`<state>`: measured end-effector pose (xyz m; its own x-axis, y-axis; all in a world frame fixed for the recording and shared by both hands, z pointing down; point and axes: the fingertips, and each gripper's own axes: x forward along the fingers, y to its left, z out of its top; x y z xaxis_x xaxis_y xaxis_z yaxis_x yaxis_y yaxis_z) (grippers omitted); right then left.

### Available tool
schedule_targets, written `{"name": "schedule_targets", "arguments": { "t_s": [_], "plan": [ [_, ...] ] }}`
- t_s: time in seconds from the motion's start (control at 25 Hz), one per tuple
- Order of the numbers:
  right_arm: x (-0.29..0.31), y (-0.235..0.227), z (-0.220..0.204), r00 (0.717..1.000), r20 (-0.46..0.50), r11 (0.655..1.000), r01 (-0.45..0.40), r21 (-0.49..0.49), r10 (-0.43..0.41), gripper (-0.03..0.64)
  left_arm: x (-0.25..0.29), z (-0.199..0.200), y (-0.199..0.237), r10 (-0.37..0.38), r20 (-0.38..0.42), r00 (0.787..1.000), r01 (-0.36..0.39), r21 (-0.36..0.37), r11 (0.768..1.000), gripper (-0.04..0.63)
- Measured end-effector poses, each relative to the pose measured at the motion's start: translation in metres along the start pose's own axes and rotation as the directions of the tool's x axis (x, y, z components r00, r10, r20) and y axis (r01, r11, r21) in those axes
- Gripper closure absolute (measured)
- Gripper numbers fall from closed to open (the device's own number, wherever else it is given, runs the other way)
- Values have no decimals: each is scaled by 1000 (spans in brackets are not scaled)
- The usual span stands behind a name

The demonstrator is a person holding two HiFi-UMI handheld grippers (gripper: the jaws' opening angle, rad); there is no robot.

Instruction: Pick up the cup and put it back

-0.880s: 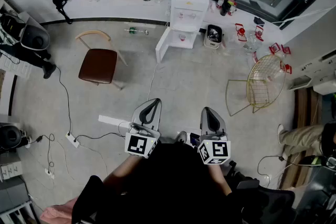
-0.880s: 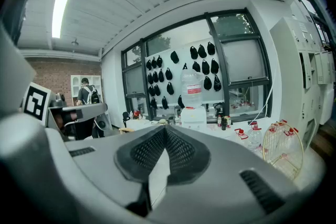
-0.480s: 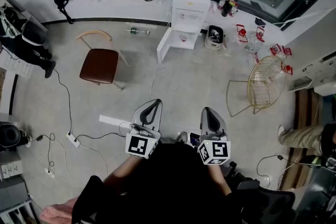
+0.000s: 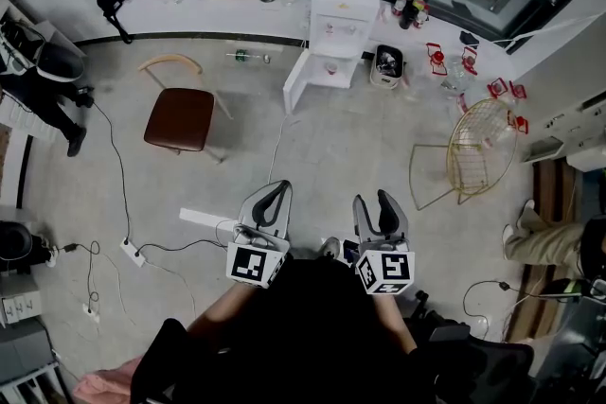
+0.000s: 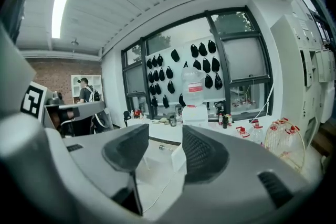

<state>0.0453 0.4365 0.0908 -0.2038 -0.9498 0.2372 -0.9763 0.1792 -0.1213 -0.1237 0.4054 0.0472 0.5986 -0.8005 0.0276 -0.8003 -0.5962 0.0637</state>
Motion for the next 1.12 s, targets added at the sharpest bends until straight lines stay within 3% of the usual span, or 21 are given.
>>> {"name": "schedule_targets", "arguments": {
  "t_s": [0.4,0.8,1.12],
  "plan": [
    [14,16,-10,999,-33,1000,17,-1,-17,419,-7,-4,24,-1,-7,1000,1,-19,1000,588],
    [45,42,-14,997,-41,997,71,8,-70,419,-2,-15,67,-54,-22,998,53,-32,998,588],
    [99,2,-16,996,-61,998,61,13,-60,419,57,-34,79,-45,-57,997,43,-36,998,588]
  ]
}}
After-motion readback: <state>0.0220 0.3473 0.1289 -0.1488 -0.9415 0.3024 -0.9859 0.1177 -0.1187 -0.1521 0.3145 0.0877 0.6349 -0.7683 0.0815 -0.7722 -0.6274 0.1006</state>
